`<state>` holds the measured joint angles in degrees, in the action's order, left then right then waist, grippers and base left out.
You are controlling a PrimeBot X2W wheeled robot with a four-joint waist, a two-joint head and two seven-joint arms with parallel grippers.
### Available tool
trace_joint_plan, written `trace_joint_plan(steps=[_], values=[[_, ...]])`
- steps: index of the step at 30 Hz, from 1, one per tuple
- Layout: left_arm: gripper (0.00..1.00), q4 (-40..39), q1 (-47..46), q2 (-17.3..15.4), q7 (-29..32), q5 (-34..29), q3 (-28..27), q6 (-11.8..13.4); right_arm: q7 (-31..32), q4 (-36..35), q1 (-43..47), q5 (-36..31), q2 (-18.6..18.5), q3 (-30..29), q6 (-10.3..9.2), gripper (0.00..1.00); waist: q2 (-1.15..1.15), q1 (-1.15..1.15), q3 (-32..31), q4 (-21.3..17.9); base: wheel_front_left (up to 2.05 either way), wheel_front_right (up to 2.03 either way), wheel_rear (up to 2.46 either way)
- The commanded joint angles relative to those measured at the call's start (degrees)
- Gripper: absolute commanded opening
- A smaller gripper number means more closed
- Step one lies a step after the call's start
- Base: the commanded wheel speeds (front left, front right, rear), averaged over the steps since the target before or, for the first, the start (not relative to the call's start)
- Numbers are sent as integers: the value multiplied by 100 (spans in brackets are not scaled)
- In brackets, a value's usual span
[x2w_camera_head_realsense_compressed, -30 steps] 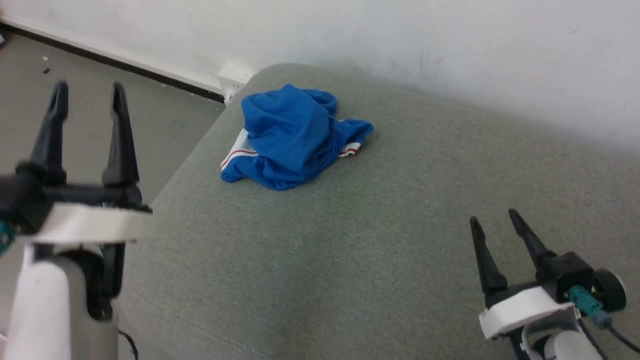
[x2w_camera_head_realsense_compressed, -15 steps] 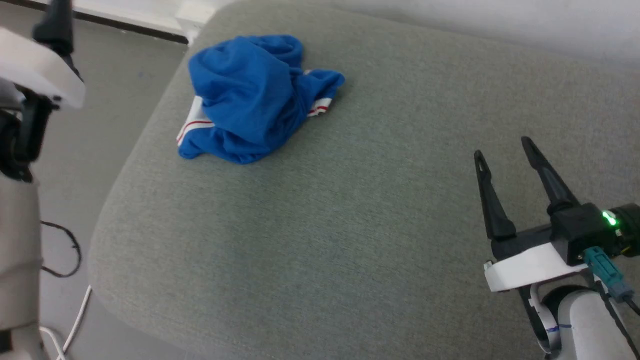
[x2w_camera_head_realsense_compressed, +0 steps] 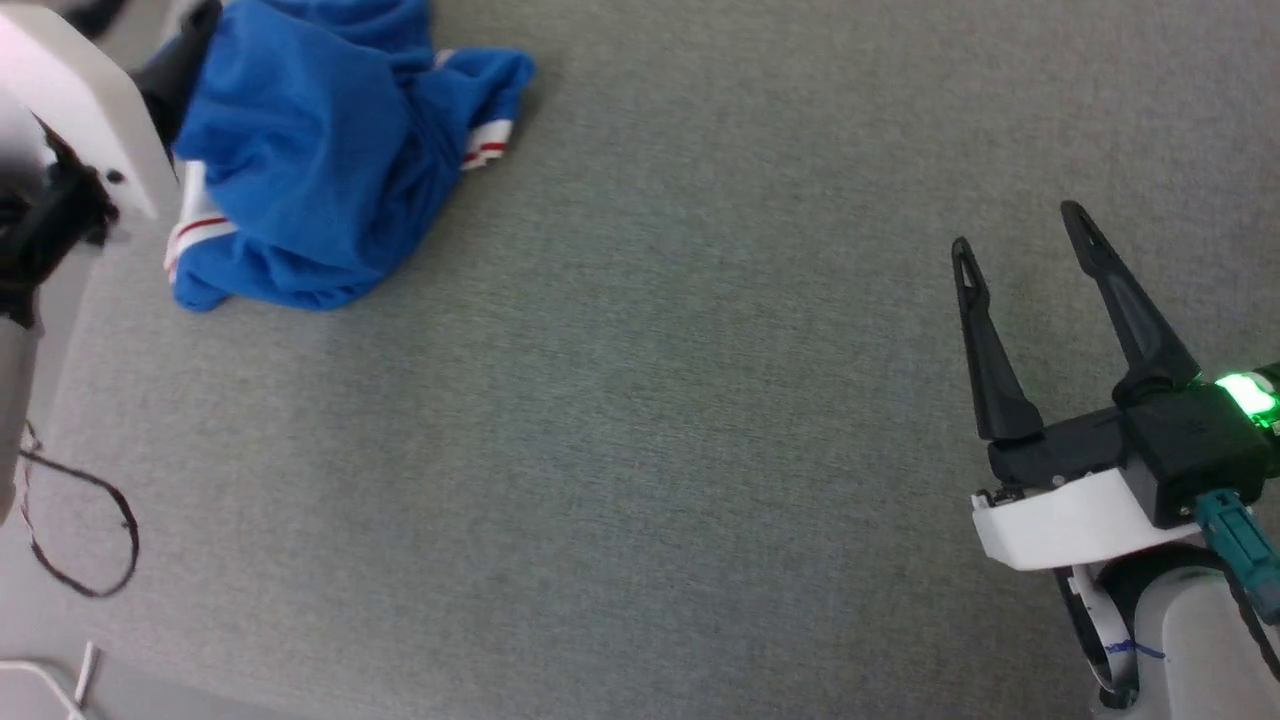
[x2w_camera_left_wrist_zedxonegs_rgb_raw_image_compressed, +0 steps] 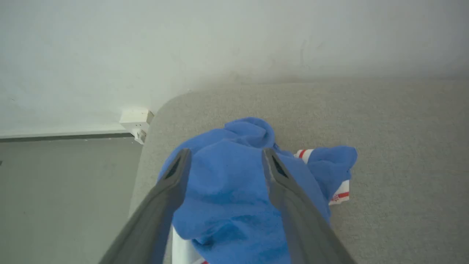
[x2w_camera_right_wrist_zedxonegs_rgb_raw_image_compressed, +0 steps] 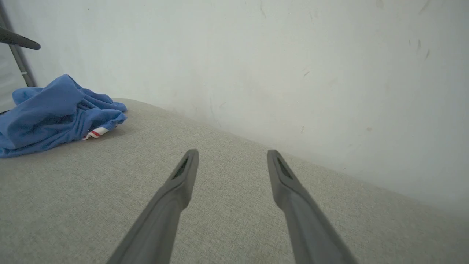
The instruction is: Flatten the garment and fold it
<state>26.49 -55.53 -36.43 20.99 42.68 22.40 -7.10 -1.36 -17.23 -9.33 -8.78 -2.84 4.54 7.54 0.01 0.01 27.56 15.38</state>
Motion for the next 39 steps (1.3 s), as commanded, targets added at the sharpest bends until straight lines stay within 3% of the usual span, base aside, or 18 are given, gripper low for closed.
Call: trace_joint_plan(steps=[1,7,13,14,15,25,39], values=[[100,51,-38,-31,70,74,55,-37,14,-45,-77,-48,-4,11,-5,100,-1,-1,402,-362,0,0,0],[100,608,-143,-125,1187,845,342,-38,116,-253,-97,-76,-4,62,-5,100,-1,-1,664,-603,0,0,0],[100,1081,-131,-129,1464,952,462,-38,116,-344,-45,-20,-4,25,-5,100,-1,-1,815,-808,0,0,0],[33,1123,-124,-124,1442,956,475,-38,112,-356,-46,-18,-4,23,-5,100,-1,-1,833,-828,0,0,0],[0,1144,-114,-120,1404,959,499,-38,108,-366,-47,-17,-4,21,-5,100,-1,-1,846,-842,0,0,0],[0,1149,-118,-310,1096,1181,581,-38,-38,-202,-105,119,-4,2,-5,100,-1,-1,567,-809,0,0,0],[0,612,-383,-555,561,1254,381,-38,-577,559,49,674,-4,-66,-5,100,-1,-1,-711,-828,0,0,0]])
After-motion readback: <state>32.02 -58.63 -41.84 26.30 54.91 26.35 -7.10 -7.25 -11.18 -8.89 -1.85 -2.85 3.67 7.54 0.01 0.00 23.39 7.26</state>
